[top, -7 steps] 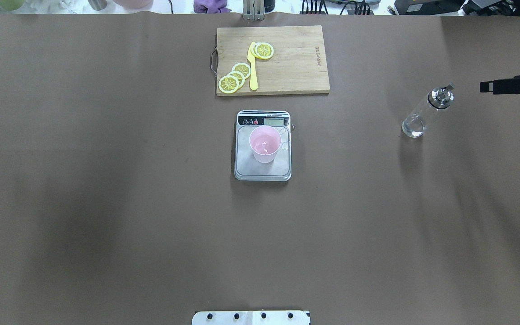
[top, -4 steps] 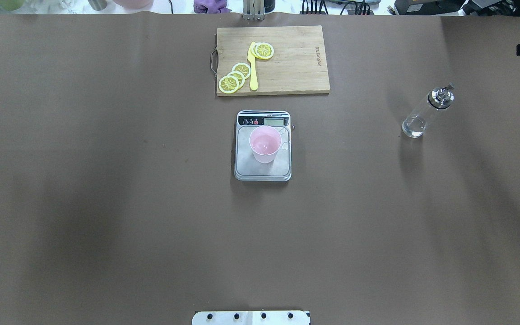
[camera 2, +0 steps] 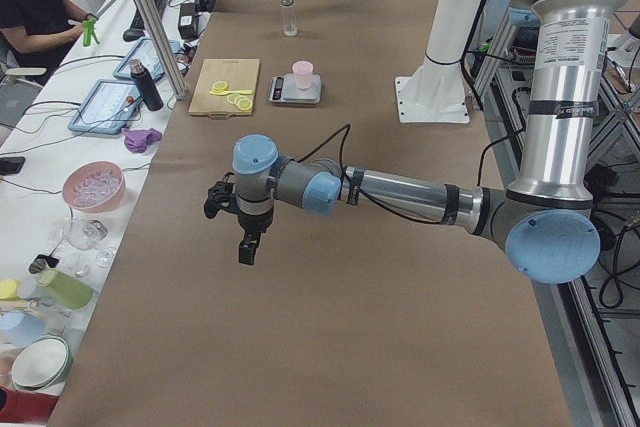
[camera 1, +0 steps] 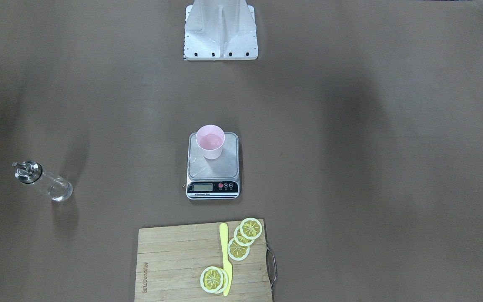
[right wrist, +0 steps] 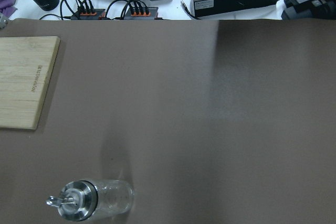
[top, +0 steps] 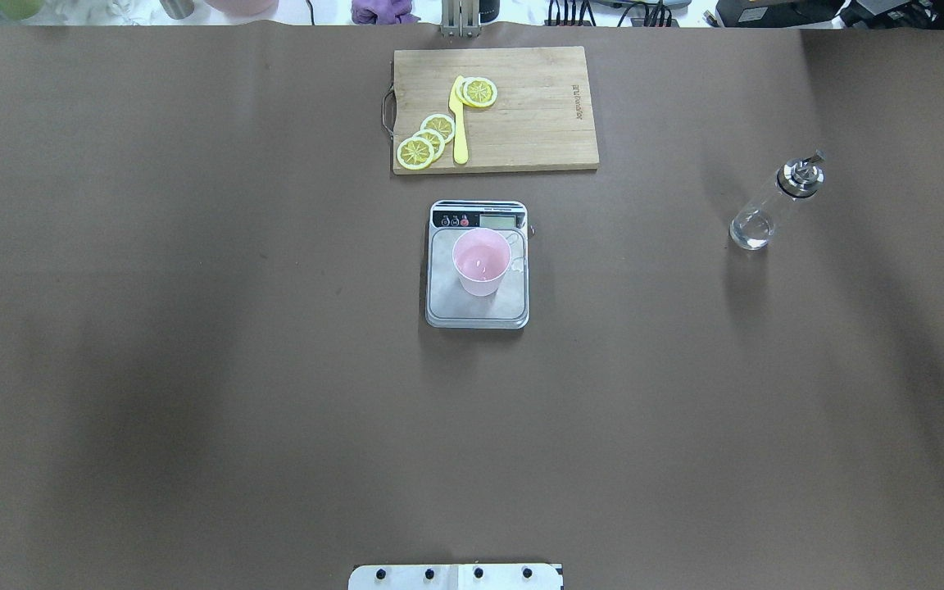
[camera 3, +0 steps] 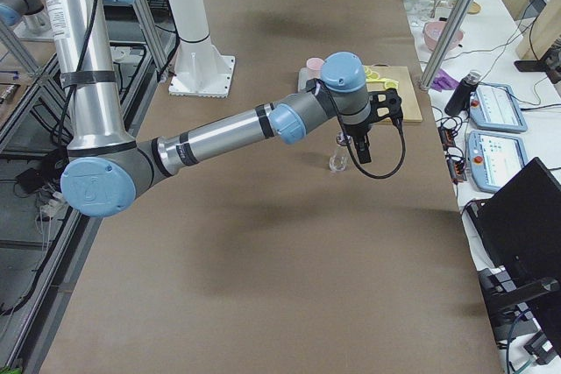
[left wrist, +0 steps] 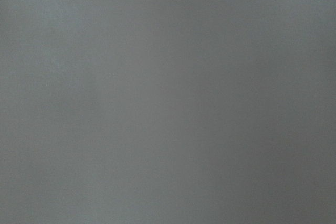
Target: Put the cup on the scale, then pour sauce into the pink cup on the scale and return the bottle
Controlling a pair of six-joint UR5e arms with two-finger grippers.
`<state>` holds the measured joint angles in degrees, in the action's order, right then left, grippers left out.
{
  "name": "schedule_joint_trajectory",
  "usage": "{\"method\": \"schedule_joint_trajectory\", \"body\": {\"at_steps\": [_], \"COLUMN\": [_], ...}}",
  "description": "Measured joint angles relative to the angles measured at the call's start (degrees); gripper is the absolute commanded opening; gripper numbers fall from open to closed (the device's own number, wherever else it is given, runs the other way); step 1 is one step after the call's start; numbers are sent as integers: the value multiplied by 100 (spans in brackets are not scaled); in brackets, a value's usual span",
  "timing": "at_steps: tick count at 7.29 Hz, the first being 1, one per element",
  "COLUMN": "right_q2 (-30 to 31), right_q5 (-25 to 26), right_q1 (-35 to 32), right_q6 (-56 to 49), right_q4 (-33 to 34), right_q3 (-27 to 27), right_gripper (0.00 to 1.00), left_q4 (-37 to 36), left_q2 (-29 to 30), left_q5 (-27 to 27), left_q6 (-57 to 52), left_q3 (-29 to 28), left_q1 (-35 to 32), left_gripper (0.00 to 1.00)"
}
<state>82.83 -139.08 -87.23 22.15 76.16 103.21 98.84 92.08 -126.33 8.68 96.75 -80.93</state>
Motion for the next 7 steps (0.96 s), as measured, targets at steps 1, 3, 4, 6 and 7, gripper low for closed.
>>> {"method": "schedule_joint_trajectory", "body": {"at_steps": [1, 3, 4, 6, 7], "right_q2": [64, 40, -49, -49, 77], "right_q5": [109, 591, 979, 1363, 1301], "right_q1": [20, 218, 299, 355, 350], "right_q6": [-196, -780, -949, -1105, -1165], "right_q4": [224, 1563, 2370, 3189, 3273], "right_q3": [-93, -179, -186, -227, -233], "right_gripper": [100, 100, 100, 100, 100], "left_q4": [0, -14, -19, -76, -95], "left_q2": [-6, -175, -358, -496, -514], "left_q5": [-14, -9, 8, -12, -28], "left_q6": [-1, -22, -34, -41, -44], "left_q3": [15, 73, 97, 47, -4], "left_q1": [-5, -32, -55, -88, -98], "left_gripper": [98, 98, 98, 98, 98]}}
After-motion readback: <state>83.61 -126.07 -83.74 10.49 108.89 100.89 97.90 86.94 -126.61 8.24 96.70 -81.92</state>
